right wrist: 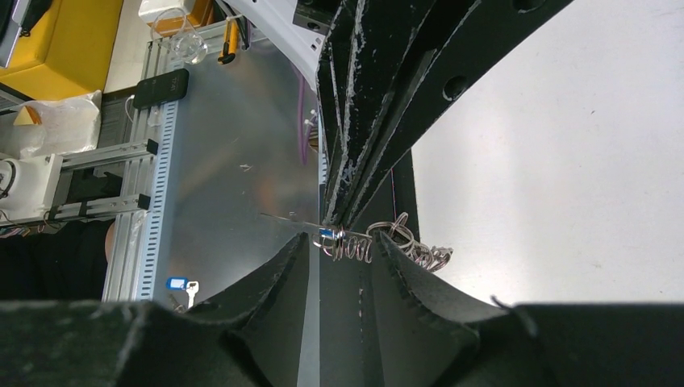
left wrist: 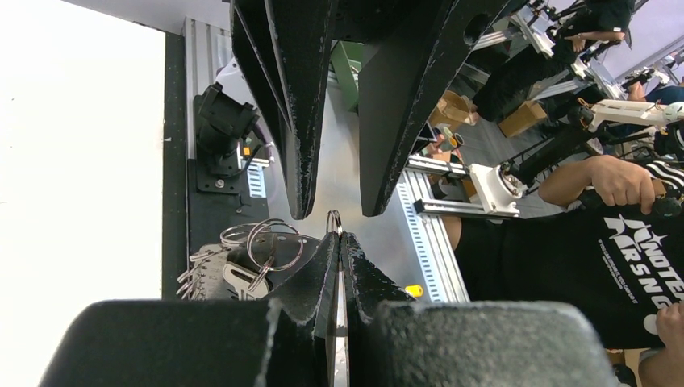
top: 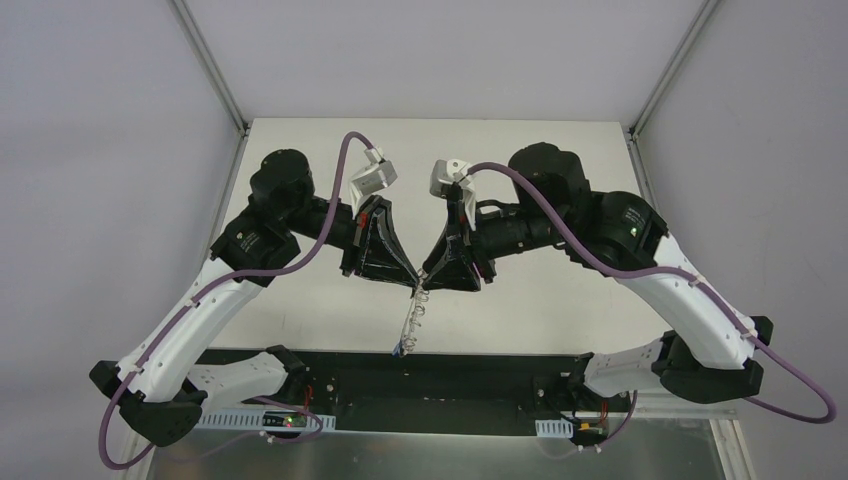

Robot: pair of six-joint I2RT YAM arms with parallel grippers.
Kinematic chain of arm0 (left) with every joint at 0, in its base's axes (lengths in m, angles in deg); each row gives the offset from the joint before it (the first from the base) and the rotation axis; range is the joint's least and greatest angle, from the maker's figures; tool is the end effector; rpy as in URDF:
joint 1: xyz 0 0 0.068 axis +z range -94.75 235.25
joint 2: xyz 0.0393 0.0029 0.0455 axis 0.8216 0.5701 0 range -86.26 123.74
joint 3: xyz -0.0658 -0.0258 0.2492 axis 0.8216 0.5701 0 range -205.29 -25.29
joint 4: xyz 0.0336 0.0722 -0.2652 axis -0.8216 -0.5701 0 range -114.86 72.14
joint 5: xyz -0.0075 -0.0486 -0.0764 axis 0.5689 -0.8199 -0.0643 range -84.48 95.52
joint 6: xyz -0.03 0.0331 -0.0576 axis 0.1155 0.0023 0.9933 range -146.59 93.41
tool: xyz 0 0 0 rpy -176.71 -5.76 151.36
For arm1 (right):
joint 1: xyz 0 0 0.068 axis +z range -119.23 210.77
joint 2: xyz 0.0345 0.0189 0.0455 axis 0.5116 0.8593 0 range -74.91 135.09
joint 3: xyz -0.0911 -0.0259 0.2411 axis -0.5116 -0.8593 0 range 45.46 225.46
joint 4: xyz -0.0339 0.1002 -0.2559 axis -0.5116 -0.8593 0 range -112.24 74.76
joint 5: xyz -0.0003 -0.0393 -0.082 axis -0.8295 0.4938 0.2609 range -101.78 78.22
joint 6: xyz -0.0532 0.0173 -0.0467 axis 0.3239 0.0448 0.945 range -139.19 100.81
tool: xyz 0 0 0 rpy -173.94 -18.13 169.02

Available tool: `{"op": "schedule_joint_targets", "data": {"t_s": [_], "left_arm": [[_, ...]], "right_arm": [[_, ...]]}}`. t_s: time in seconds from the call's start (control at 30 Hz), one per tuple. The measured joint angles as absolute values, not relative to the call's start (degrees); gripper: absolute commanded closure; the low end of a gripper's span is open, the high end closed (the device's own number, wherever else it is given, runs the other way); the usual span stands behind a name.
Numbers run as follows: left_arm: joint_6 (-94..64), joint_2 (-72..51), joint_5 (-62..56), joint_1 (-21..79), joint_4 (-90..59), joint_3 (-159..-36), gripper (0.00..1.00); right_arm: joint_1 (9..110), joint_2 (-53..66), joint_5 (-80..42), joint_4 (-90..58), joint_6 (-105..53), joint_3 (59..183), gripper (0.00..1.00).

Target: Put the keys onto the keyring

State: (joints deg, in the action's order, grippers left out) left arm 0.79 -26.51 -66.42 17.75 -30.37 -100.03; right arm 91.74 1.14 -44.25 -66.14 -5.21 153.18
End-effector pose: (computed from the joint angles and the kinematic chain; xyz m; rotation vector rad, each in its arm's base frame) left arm 0.1426 -0.1819 0.4589 1.2681 1.3979 -1.7641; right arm 0.1021 0.2508 0.5031 -1.5165 1.3107 1.0801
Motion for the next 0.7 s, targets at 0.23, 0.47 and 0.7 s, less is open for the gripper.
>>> {"op": "schedule_joint_targets", "data": {"t_s": [0.23, 0.47, 0.7], "left_arm": [[0.2, -26.5, -66.2, 17.8, -31.1, -100.0, 1.0], [-0.3, -26.4, -66.0, 17.8, -31.2, -100.0, 1.0], [-0.5, -26.2, -65.9, 17.8, -31.3, -100.2, 1.0]], "right_arm": [[91.7, 2.2, -44.6, -67.9, -5.2, 153.7, 0.64], [91.7, 2.7, -45.3, -69.1, -5.2, 153.7, 0.71], [91.7, 2.9, -46.1, -69.3, -5.1, 153.8, 0.9]]}}
